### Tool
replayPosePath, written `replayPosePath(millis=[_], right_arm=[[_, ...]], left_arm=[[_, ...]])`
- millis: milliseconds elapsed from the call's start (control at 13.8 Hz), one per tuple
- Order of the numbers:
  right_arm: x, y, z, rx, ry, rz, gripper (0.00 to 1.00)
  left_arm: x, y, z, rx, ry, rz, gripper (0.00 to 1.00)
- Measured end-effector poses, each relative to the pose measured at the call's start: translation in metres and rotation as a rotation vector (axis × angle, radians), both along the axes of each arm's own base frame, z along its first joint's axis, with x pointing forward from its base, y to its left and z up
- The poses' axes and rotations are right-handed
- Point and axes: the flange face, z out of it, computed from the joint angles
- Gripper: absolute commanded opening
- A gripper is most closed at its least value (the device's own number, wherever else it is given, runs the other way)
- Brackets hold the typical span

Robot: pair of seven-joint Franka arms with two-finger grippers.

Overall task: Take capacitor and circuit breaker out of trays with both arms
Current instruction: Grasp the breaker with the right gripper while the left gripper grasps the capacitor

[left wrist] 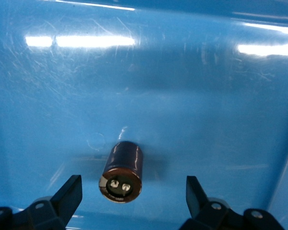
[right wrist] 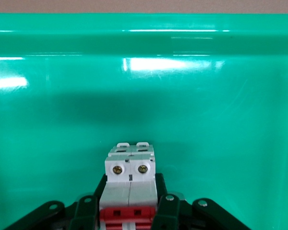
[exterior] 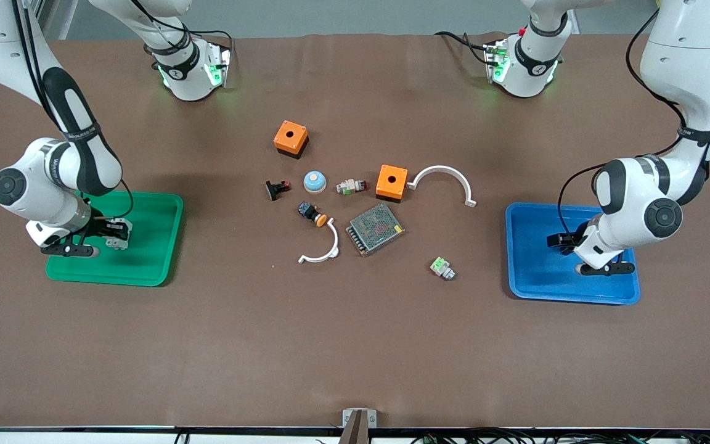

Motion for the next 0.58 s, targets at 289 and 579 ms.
replayPosePath(millis=[289, 579], right_arm=[[0.044, 0.029, 0.062, 0.061, 0.101, 0.029, 0.00], [0.072, 0.124, 0.097, 0.057, 0.071, 0.055, 0.00]], left_arm=[[0.002, 0.005, 0.002, 0.001, -0.011, 0.009, 0.74], [0.004, 0.011, 0.004, 0.002, -0.018, 0.017, 0.52]])
